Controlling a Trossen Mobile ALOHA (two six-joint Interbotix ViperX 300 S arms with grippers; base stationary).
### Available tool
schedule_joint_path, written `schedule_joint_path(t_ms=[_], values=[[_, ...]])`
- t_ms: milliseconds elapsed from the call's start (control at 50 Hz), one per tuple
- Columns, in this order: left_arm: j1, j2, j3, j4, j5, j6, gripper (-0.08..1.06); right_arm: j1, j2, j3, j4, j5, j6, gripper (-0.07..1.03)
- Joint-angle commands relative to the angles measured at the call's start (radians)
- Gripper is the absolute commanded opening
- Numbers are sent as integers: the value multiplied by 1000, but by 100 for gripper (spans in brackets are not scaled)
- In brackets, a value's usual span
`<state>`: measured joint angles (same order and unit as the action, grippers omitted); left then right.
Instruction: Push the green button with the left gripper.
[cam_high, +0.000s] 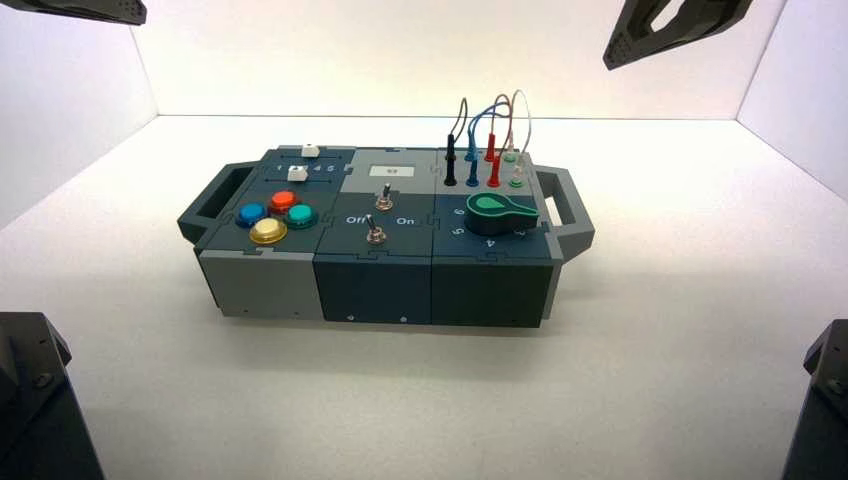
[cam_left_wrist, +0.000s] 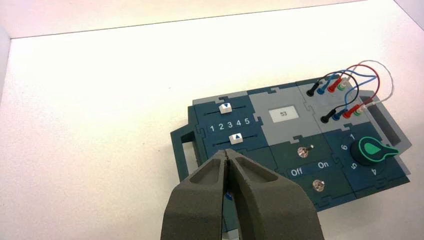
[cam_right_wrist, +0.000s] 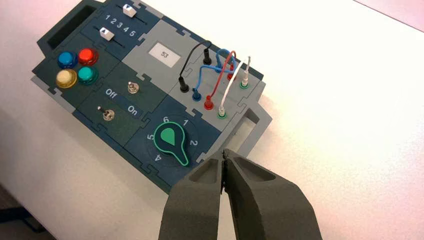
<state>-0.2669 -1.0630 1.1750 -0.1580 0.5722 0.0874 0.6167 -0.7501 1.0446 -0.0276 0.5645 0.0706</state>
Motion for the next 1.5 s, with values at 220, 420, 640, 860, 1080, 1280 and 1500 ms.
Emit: schedule_joint_path(t_ms=[220, 420, 640, 860, 1080, 1280, 1500], values=[[-3, 3, -20, 0, -8, 2, -3, 3, -2, -25, 5, -6, -2, -2], [-8, 26, -25, -6, -5, 2, -3, 3, 2, -25, 5, -6, -2, -2], [-100, 184, -54, -23, 6, 2, -3, 3, 14, -26, 5, -8, -2, -2], [-190, 394, -94, -25, 14, -5, -3, 3, 46, -28, 3, -8, -2, -2], [-212, 491, -129, -28, 49, -15, -3, 3, 74, -31, 0, 0, -2, -2], [-212, 558, -183, -28, 67, -15, -3, 3, 75, -32, 0, 0, -2, -2], [-212, 663, -221, -28, 87, -15, -3, 3, 74, -32, 0, 5, -2, -2]])
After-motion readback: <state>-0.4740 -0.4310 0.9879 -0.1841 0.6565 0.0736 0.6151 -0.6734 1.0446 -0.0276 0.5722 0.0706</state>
